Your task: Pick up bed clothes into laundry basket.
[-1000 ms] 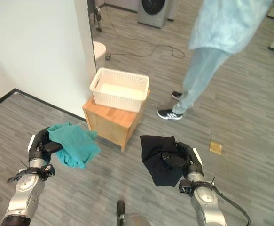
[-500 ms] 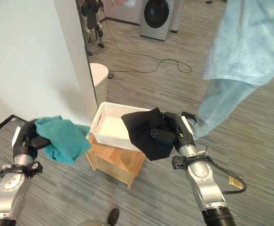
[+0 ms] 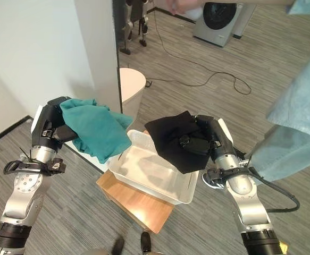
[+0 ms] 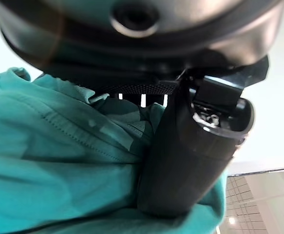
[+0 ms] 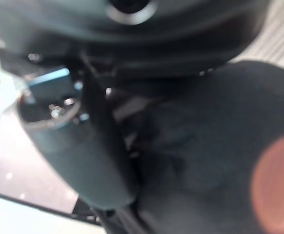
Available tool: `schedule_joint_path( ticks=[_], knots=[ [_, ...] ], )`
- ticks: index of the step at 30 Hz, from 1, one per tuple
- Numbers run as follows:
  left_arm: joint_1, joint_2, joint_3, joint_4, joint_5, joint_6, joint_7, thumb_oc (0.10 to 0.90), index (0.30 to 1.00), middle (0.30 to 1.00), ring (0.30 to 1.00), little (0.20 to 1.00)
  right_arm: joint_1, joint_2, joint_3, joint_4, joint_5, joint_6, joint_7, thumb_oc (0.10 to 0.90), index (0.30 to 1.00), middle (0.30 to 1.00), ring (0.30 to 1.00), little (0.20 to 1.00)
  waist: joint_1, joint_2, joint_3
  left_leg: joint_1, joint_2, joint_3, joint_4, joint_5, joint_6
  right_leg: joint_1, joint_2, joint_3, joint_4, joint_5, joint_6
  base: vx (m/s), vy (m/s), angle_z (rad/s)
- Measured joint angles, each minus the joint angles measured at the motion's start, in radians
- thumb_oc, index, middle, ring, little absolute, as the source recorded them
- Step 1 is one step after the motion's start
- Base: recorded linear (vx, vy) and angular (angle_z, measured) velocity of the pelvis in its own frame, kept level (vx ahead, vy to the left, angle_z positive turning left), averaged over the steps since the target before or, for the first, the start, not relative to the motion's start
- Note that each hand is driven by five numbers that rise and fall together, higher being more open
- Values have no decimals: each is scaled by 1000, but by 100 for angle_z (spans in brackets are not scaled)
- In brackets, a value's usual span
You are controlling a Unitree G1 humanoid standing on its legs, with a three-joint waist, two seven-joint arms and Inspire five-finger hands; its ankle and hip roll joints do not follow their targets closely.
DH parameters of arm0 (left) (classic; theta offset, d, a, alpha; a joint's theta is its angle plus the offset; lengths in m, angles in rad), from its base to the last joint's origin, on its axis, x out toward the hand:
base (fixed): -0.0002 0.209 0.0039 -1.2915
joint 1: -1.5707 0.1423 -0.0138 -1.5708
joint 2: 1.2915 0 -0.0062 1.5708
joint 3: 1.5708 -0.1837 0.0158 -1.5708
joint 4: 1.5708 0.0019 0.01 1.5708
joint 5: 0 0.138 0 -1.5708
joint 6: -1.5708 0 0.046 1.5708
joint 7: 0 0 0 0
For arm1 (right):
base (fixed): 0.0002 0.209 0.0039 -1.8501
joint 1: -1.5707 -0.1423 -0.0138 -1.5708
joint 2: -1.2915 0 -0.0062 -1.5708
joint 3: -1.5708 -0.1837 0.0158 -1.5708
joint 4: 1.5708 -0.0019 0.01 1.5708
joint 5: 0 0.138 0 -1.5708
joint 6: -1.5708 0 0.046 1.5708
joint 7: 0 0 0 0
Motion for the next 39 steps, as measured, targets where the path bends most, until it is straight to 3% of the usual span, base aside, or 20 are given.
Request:
schedule_joint_path(
  ticks=[1, 3, 7, 16, 19, 20, 22, 24, 26, 35, 37, 39],
  knots=[
    [13, 2, 0, 0, -1, 1, 0, 400, 300, 300, 300, 300, 5, 19, 2, 0, 0, -2, -7, 400, 300, 300, 300, 300, 2, 0, -5, 14, 2, 11, -2, 27, 1, 19, -4, 0, -2, -18, 8, 33, -36, -7],
    [34, 6, -2, -27, -2, 0, -2, 400, 300, 300, 300, 300, 14, -3, -4, -1, 0, -5, -11, 400, 300, 300, 300, 300, -8, -3, -13, 14, -35, 6, -2, 7, 24, 21, -37, -15, -7, -52, 40, 39, -11, 11],
    [33, 7, -9, -30, -11, 0, -1, 400, 300, 300, 300, 300, 10, 4, 22, 102, 1, -10, -15, 400, 300, 300, 300, 300, 4, -3, -14, 18, -62, -2, -1, 19, 41, 33, -64, -29, -1, -64, 60, 44, -7, 15],
    [33, 13, -38, -31, -26, 5, -2, 400, 300, 300, 300, 300, 11, 80, 144, 382, 3, 22, -31, 400, 300, 300, 300, 300, 31, -3, -13, 40, -68, -29, -1, 20, 42, 68, -68, -58, -2, -81, 83, 20, -7, 13],
    [34, 13, -50, -31, -42, 6, -3, 400, 300, 300, 300, 300, -3, 102, 174, 510, 2, 32, -34, 400, 300, 300, 300, 300, 38, -5, -13, 37, -69, -39, -1, 20, 41, 70, -67, -66, -3, -89, 76, 12, 4, 8],
    [34, 13, -54, -31, -42, 6, -4, 400, 300, 300, 300, 300, -3, 113, 175, 547, 2, 34, -38, 800, 900, 900, 900, 900, 42, -5, -13, 36, -70, -42, -2, 20, 41, 70, -67, -70, -5, -90, 74, 3, -2, 10],
    [33, 14, -75, -31, -53, 6, -7, 400, 300, 300, 300, 300, -27, 154, 182, 695, 12, 26, -40, 800, 900, 900, 900, 900, 43, -5, -14, 34, -70, -54, -2, 17, 36, 73, -65, -83, -8, -90, 74, -5, -3, 16],
    [33, 15, -96, -30, -61, 6, -29, 400, 300, 300, 300, 300, -35, 163, 241, 803, 28, 59, -21, 800, 900, 900, 900, 900, 58, -4, -14, 24, -69, -58, -2, 18, 34, 64, -63, -83, -8, -91, 72, 25, -12, 11],
    [33, 17, -114, -26, -75, 7, -39, 400, 300, 300, 300, 300, -33, 165, 279, 824, 44, 81, 9, 800, 900, 900, 900, 900, 58, -4, -14, 24, -69, -65, -2, 18, 34, 67, -63, -86, -8, -91, 72, 32, -6, 6],
    [34, 51, -108, -27, -77, 8, -39, 400, 300, 300, 300, 300, 22, 166, 206, 541, 72, 87, 10, 800, 900, 900, 900, 900, 26, -3, -15, 30, -70, -53, -1, 22, 39, 67, -66, -78, -8, -90, 70, 1, 1, -3],
    [-20, 120, -137, -24, -73, 31, -40, 400, 300, 300, 300, 300, 16, 164, 191, 394, 71, 79, 12, 800, 900, 900, 900, 900, 10, -1, -17, 43, -67, -30, -1, 21, 40, 71, -66, -53, -7, -90, 70, -13, -16, -25],
    [-83, 158, -155, -21, -46, 42, -57, 400, 300, 300, 300, 300, -1, 164, 188, 383, 71, 73, 12, 800, 900, 900, 900, 900, -2, 3, -19, 46, -66, -25, -1, 21, 40, 73, -68, -52, -8, -89, 70, -15, -11, -14]
  ],
)
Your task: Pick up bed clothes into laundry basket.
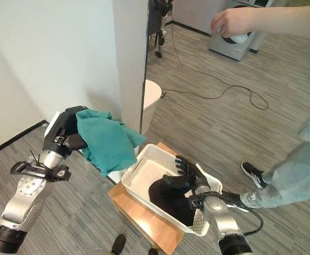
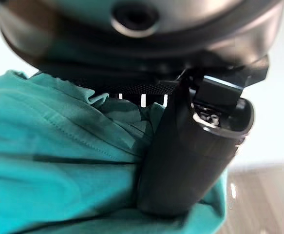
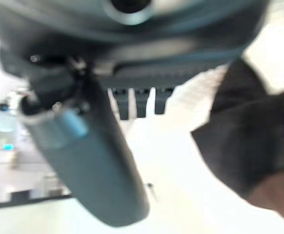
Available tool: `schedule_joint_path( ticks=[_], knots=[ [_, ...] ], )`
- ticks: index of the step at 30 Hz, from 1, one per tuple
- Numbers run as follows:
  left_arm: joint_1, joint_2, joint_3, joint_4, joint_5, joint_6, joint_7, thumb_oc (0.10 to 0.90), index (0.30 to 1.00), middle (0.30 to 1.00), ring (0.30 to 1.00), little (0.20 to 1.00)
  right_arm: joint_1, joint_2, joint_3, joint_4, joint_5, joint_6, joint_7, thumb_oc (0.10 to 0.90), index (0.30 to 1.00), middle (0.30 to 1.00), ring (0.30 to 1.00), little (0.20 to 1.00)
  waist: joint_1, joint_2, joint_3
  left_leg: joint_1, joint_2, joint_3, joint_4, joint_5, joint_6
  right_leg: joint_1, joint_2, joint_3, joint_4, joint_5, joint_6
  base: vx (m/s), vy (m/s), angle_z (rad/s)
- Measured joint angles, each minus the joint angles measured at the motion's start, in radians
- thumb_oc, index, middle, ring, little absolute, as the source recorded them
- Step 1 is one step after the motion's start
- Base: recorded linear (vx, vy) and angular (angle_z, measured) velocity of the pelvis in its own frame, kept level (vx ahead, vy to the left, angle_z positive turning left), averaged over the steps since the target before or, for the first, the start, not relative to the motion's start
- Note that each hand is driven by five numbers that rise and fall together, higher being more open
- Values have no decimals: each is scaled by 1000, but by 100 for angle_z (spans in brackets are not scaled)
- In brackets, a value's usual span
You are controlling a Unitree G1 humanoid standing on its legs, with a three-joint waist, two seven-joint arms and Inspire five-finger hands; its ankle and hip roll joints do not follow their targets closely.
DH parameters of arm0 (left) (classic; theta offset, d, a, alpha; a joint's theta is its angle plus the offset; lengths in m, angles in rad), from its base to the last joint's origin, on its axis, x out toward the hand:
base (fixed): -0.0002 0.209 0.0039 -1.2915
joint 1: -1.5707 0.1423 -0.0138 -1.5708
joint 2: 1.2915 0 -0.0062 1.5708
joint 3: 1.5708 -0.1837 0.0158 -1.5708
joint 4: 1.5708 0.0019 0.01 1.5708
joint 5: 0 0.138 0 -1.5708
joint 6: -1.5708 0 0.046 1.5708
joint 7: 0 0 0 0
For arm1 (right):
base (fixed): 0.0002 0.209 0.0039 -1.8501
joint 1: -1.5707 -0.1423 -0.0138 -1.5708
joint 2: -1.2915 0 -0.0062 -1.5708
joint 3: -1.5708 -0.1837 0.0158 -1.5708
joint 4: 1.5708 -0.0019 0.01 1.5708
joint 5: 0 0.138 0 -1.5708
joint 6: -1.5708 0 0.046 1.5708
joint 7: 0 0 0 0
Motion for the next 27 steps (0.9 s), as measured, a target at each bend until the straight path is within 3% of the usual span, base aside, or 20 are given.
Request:
schedule_joint_path(
  ticks=[2, 5, 6, 8, 9, 15, 17, 21, 23, 26, 27],
  knots=[
    [-58, 14, -13, 0, 8, 3, -6, 400, 300, 300, 300, 300, -4, 0, -9, -3, 0, 0, -1, 800, 900, 900, 900, 900, -3, 7, -4, 1, 0, 2, 0, 0, 0, -1, -1, 2, 0, 1, 0, -16, -13, -17],
    [-203, 156, -138, -32, 44, 4, -47, 400, 300, 300, 300, 300, 3, -8, -10, -46, -1, 4, -1, 800, 900, 900, 900, 900, -16, 36, -14, 11, 4, 33, 0, -4, 1, -7, -1, 31, 0, 4, -3, -38, -17, -22],
    [-280, 238, -225, -55, 59, 12, -85, 400, 300, 300, 300, 300, 3, -15, -10, -82, -1, 4, -1, 800, 900, 900, 900, 900, -19, 47, -17, 12, 5, 37, 0, -5, 0, -7, -3, 42, 0, 1, 1, -7, -26, -11],
    [-339, 284, -295, -91, 87, 10, -138, 400, 300, 300, 300, 300, 3, -16, -10, -130, -1, 2, -1, 800, 900, 900, 900, 900, -25, 62, -24, 11, 5, 49, 0, -9, -2, -12, -3, 53, 0, 3, 3, -3, -21, -19],
    [-388, 284, -359, -110, 86, 8, -160, 400, 300, 300, 300, 300, 7, -15, -12, -168, 0, -1, -1, 800, 900, 900, 900, 900, -32, 77, -34, 15, 4, 52, 0, -14, -1, -11, -2, 55, 0, 5, 3, -34, -9, -20],
    [-506, 193, -463, -144, 86, 2, -192, 400, 300, 300, 300, 300, 14, 2, -52, -304, 15, -15, -55, 800, 900, 900, 900, 900, -89, 135, -65, 14, 5, 77, 0, -21, 4, -23, -4, 79, 0, 3, 4, 12, 4, -13],
    [-540, 127, -479, -140, 86, -3, -188, 400, 300, 300, 300, 300, 16, 36, -102, -417, 21, -71, -98, 800, 900, 900, 900, 900, -113, 165, -78, 12, 4, 84, 0, -21, 12, -25, -4, 87, 7, 8, -1, 21, 10, -19],
    [-543, 38, -479, -83, 86, -38, -161, 400, 300, 300, 300, 300, 15, 37, -191, -570, 20, -128, -127, 800, 900, 900, 900, 900, -147, 184, -90, 12, 9, 112, 0, -32, 15, -43, 0, 116, 8, 7, 0, 11, 7, -21],
    [-544, 39, -479, -58, 86, -36, -156, 400, 300, 300, 300, 300, 7, 33, -219, -581, 20, -175, -138, 800, 900, 900, 900, 900, -161, 184, -90, 15, 12, 122, 0, -32, 14, -40, 2, 130, 8, 7, -1, 4, -4, -27],
    [-537, 40, -474, -30, 89, -42, -153, 400, 300, 300, 300, 300, 17, 22, -257, -589, 20, -182, -153, 800, 900, 900, 900, 900, -189, 178, -85, 17, 18, 134, 0, -42, 10, -55, 11, 137, 16, 4, 0, 36, -4, -17],
    [-531, 42, -471, 26, 106, -59, -149, 400, 300, 300, 300, 300, 58, 22, -284, -625, 18, -182, -135, 800, 900, 900, 900, 900, -183, 180, -86, 15, 26, 165, 0, -54, 6, -80, 24, 179, 36, -5, 11, 28, 22, -60]
  ],
)
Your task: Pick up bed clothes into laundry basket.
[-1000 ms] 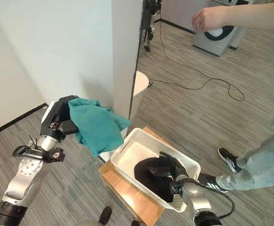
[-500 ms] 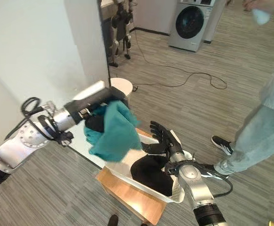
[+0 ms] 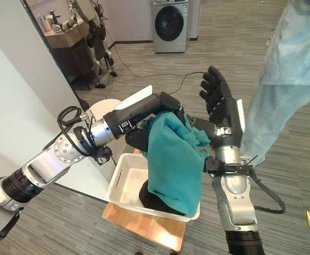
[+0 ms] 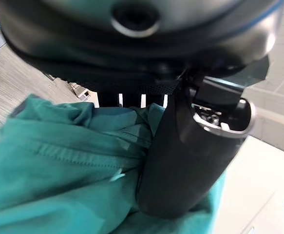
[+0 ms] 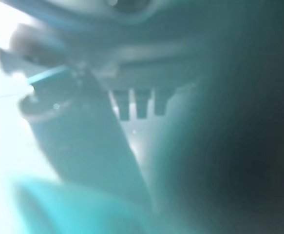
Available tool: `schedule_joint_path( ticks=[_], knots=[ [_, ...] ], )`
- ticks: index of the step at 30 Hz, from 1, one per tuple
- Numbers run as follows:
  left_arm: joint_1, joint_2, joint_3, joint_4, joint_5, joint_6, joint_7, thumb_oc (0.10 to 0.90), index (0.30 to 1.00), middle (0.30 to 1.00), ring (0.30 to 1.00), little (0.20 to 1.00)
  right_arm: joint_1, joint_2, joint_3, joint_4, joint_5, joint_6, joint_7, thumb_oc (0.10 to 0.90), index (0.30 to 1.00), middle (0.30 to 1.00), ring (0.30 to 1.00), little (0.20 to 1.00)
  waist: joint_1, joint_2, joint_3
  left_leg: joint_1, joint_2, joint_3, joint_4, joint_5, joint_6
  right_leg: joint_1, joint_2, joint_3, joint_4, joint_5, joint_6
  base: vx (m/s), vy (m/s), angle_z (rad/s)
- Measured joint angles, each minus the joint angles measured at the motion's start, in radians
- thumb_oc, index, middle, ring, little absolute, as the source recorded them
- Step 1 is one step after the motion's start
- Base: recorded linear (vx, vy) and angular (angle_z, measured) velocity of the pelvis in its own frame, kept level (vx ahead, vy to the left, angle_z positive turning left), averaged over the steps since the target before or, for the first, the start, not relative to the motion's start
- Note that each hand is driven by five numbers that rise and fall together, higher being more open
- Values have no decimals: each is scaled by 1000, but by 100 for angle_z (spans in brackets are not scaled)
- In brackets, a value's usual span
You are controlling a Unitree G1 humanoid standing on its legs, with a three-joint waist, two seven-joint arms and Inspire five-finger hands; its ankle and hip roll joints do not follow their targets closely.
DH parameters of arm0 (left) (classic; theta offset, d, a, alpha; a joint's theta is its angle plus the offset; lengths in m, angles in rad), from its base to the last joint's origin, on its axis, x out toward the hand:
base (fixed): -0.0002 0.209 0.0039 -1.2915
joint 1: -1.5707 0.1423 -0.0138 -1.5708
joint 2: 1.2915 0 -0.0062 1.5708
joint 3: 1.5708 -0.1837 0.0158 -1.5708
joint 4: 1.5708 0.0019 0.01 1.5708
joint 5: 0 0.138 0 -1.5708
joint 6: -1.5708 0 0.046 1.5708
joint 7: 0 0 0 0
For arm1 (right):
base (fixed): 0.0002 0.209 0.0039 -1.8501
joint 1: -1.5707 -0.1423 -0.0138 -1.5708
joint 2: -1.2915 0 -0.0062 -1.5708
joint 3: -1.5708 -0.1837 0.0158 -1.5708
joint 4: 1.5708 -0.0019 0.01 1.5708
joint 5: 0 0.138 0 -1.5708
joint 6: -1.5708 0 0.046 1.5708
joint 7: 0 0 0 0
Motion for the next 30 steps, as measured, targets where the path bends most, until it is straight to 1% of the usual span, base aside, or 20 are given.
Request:
schedule_joint_path(
  ticks=[2, 3, 5, 6, 9, 12, 13, 15, 17, 19, 23, 25, 26, 28, 29, 30],
  knots=[
    [0, 35, 1, 56, 31, 18, 12, 400, 300, 300, 300, 300, 18, -2, -26, -8, -2, -5, 5, 800, 900, 900, 900, 900, -12, -14, 10, 5, 7, 33, 0, -7, 1, -8, 0, 37, -6, 2, -3, 25, 21, -68],
    [0, 41, 1, 84, 44, 24, 12, 400, 300, 300, 300, 300, 34, -2, -54, -10, -3, -5, 6, 800, 900, 900, 900, 900, -30, -18, 12, 5, 6, 40, 0, -9, 4, -10, -1, 41, -9, 3, -5, 20, 15, -31],
    [3, 44, 1, 145, 62, 35, 12, 400, 300, 300, 300, 300, 79, -2, -128, -7, -2, -5, -5, 800, 900, 900, 900, 900, -50, -22, 15, 4, 4, 58, 0, -12, 7, -16, -4, 56, -8, 6, -5, 23, 23, -29],
    [8, 60, 1, 168, 79, 46, 12, 400, 300, 300, 300, 300, 124, -2, -179, -1, -2, -6, -7, 800, 900, 900, 900, 900, -69, -30, 21, 4, 3, 73, 0, -12, 8, -22, -4, 71, -8, 14, -12, 23, 33, -31],
    [8, 95, 1, 169, 104, 46, 12, 400, 300, 300, 300, 300, 230, -18, -227, 5, -2, -4, 1, 800, 900, 900, 900, 900, -88, -47, 32, 4, 4, 79, 0, -13, 8, -26, -3, 87, -10, 18, -12, 11, 16, -20],
    [11, 114, 1, 175, 138, 46, 8, 400, 300, 300, 300, 300, 342, -73, -274, 46, -15, 8, 19, 800, 900, 900, 900, 900, -113, -65, 44, 4, 5, 79, 0, -14, 7, -28, -1, 93, -11, 21, -8, 5, 15, -7],
    [12, 118, 1, 177, 139, 46, 7, 400, 300, 300, 300, 300, 357, -83, -293, 57, -18, 19, 22, 800, 900, 900, 900, 900, -113, -68, 46, 4, 8, 80, 0, -18, 11, -26, 0, 93, -11, 21, -8, 3, 23, -4],
    [17, 117, 1, 197, 142, 46, 5, 400, 300, 300, 300, 300, 355, -85, -331, 80, -18, 21, 20, 800, 900, 900, 900, 900, -130, -75, 51, 5, 9, 83, -1, -23, 15, -31, 3, 96, -11, 23, -5, 9, 27, -7],
    [33, 116, 1, 197, 150, 46, -1, 400, 300, 300, 300, 300, 355, -88, -357, 82, -18, 21, 18, 800, 900, 900, 900, 900, -132, -77, 52, 5, 10, 87, -1, -27, 17, -34, 3, 102, -12, 23, -3, 10, 18, -10],
    [53, 117, 2, 197, 161, 46, -10, 400, 300, 300, 300, 300, 350, -92, -360, 82, -17, 21, 18, 800, 900, 900, 900, 900, -136, -76, 52, 6, 10, 92, -1, -34, 9, -35, 3, 108, -14, 19, 3, 6, 20, -11],
    [142, 107, 7, 198, 177, 46, -16, 400, 300, 300, 300, 300, 347, -108, -355, 96, -10, 19, 22, 800, 900, 900, 900, 900, -138, -89, 60, 3, 3, 109, -1, -33, 15, -47, 6, 136, -12, 34, -6, -20, 23, -16],
    [175, 85, 7, 208, 177, 49, -21, 400, 300, 300, 300, 300, 345, -108, -356, 119, -4, 19, 20, 800, 900, 900, 900, 900, -137, -100, 67, 3, 3, 110, -1, -35, 19, -48, 6, 139, -13, 34, -6, -16, 12, -6],
    [181, 76, 7, 216, 177, 49, -27, 400, 300, 300, 300, 300, 345, -108, -356, 120, -1, 19, 18, 800, 900, 900, 900, 900, -136, -102, 68, 3, 2, 112, -1, -35, 19, -49, 5, 140, -12, 34, -6, -43, 1, -3],
    [184, 24, 6, 285, 186, 49, -30, 400, 300, 300, 300, 300, 337, -108, -353, 121, 1, 19, 19, 800, 900, 900, 900, 900, -136, -107, 71, 2, 3, 113, -1, -35, 20, -48, 4, 142, -12, 34, -6, -57, -3, -3],
    [184, -2, 6, 325, 211, 49, -30, 400, 300, 300, 300, 300, 331, -116, -347, 121, 3, 18, 19, 800, 900, 900, 900, 900, -139, -115, 75, -3, 1, 115, -1, -35, 20, -54, 5, 145, -11, 36, -4, -41, -7, -5],
    [184, -7, 5, 340, 220, 51, -30, 400, 300, 300, 300, 300, 331, -120, -344, 121, 4, 17, 20, 800, 900, 900, 900, 900, -139, -119, 78, -4, 1, 118, -1, -35, 20, -60, 5, 147, -11, 37, -4, -40, -7, -9]
  ],
)
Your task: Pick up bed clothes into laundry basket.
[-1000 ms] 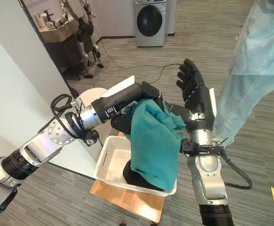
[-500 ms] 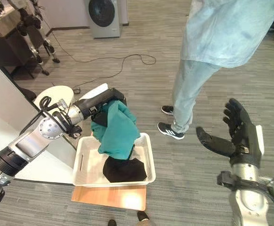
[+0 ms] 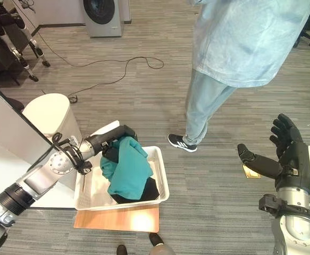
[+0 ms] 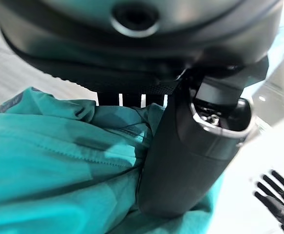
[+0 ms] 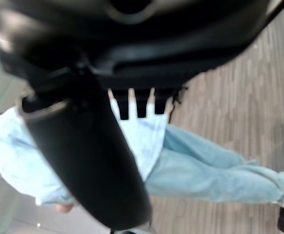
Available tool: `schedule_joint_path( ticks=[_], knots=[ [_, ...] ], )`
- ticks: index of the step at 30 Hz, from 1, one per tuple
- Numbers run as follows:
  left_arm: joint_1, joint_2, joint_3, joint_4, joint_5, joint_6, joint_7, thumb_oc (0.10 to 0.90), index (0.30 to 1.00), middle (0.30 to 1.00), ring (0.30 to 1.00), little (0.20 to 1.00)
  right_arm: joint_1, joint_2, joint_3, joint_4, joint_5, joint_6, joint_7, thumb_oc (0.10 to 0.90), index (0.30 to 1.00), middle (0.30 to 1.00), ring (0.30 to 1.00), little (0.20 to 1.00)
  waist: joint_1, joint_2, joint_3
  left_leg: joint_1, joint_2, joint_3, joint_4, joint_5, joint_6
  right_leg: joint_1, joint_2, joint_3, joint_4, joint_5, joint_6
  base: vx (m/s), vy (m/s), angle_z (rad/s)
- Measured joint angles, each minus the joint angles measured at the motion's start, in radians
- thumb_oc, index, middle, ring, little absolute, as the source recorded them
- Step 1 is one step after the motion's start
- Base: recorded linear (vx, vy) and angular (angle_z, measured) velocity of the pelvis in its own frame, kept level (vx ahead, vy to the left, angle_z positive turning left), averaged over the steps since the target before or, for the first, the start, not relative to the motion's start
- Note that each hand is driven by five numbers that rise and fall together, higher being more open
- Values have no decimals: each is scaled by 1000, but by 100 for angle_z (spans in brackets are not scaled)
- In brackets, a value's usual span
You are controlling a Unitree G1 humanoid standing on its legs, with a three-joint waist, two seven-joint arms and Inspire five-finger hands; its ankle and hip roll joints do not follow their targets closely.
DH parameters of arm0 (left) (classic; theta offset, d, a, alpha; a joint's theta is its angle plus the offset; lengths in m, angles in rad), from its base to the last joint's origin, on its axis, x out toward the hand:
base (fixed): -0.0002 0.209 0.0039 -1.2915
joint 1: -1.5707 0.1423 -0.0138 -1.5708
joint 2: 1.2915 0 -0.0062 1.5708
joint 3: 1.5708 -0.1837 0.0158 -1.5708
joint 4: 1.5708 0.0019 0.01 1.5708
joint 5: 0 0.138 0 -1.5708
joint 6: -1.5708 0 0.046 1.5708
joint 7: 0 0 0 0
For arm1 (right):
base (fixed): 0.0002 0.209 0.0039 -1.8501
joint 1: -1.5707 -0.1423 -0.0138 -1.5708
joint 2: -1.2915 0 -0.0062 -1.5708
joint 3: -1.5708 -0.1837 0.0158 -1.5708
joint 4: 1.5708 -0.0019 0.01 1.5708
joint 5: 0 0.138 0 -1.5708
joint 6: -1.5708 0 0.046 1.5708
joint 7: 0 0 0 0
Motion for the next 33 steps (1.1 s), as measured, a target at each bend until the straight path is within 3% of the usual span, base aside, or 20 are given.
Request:
schedule_joint_path(
  ticks=[14, 16, 17, 23, 26, 33],
  knots=[
    [-54, -55, -32, 237, 107, 19, 29, 400, 300, 300, 300, 300, -7, -91, 21, 120, 57, -40, -3, 800, 900, 900, 900, 900, -26, -105, 18, -94, 17, 44, 0, 9, -5, -106, 22, 14, -4, 45, 7, -46, -15, -10],
    [-57, -56, -42, 258, 113, 17, 30, 400, 300, 300, 300, 300, -3, -93, 21, 124, 66, -41, -4, 800, 900, 900, 900, 900, -29, -108, 19, -95, 19, 45, 0, 9, -5, -108, 24, 16, -4, 47, 5, -14, -4, -8],
    [-57, -50, -52, 259, 115, 19, 29, 800, 900, 900, 900, 900, 0, -93, 21, 124, 68, -42, -4, 800, 900, 900, 900, 900, -30, -109, 20, -96, 20, 45, 0, 9, -5, -109, 24, 16, -5, 47, 5, 0, 0, 0],
    [-57, -13, -46, 225, 137, 17, 28, 800, 900, 900, 900, 900, 7, -93, 21, 125, 70, -51, -2, 800, 900, 900, 900, 900, -3, -108, 20, -94, 25, 42, 0, 9, -6, -102, 27, 10, -11, 49, 2, 14, 1, 1],
    [-56, 71, -45, 119, 153, 15, 16, 800, 900, 900, 900, 900, 9, -93, 20, 128, 70, -51, 0, 800, 900, 900, 900, 900, 4, -107, 20, -92, 27, 31, 0, 12, -9, -95, 27, -1, -15, 51, -1, 32, -2, 13],
    [-52, 307, 65, -271, 145, -30, -25, 800, 900, 900, 900, 900, 19, -71, -3, 165, 71, -60, 7, 800, 900, 900, 900, 900, 80, -80, 27, -70, 34, -28, 0, 19, -17, -50, 27, -58, -16, 48, -2, 15, -5, 24]
  ],
)
